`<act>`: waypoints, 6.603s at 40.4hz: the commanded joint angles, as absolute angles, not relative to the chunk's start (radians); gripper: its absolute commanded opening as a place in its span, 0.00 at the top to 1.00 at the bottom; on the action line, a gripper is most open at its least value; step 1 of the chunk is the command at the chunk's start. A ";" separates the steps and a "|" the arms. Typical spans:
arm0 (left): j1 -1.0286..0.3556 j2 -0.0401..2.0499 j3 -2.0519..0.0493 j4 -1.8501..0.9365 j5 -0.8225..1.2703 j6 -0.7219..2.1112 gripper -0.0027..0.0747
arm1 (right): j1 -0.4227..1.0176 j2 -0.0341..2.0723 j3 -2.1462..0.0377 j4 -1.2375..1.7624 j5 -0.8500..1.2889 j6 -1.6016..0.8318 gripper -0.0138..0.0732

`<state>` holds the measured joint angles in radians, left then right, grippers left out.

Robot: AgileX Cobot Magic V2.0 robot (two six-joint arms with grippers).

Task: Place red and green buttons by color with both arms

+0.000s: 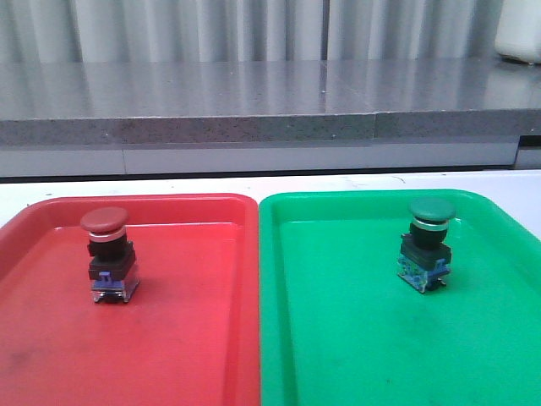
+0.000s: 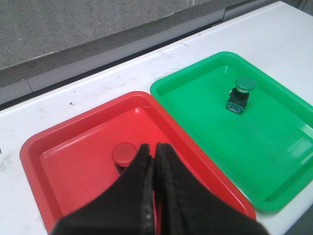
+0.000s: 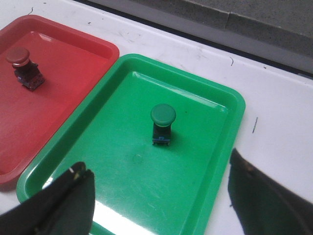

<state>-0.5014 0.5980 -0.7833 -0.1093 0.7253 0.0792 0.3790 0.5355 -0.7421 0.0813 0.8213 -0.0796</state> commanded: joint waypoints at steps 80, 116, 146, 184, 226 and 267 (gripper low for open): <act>-0.486 0.550 -0.776 -0.117 0.648 0.073 0.99 | 0.381 0.539 -0.769 0.080 0.761 -0.089 0.92; 0.015 -0.023 0.024 -0.094 -0.009 0.077 0.99 | 0.381 0.539 -0.769 0.080 0.761 -0.089 0.92; -0.028 -0.023 0.028 -0.096 -0.051 0.065 0.99 | 0.381 0.539 -0.769 0.080 0.760 -0.089 0.92; -0.028 -0.021 0.028 -0.096 -0.051 0.065 0.99 | 0.222 0.357 -0.507 0.038 0.411 -0.089 0.92; -0.028 -0.021 0.028 -0.096 -0.049 0.065 0.99 | 0.075 -0.027 0.021 0.087 -0.014 -0.089 0.92; -0.028 -0.021 0.028 -0.096 -0.049 0.065 0.99 | 0.036 -0.027 0.021 0.087 -0.007 -0.089 0.92</act>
<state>-0.0222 -0.0059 0.0039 -0.0895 0.0375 0.0755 0.0432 -0.0103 0.0283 0.0817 0.0766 -0.0813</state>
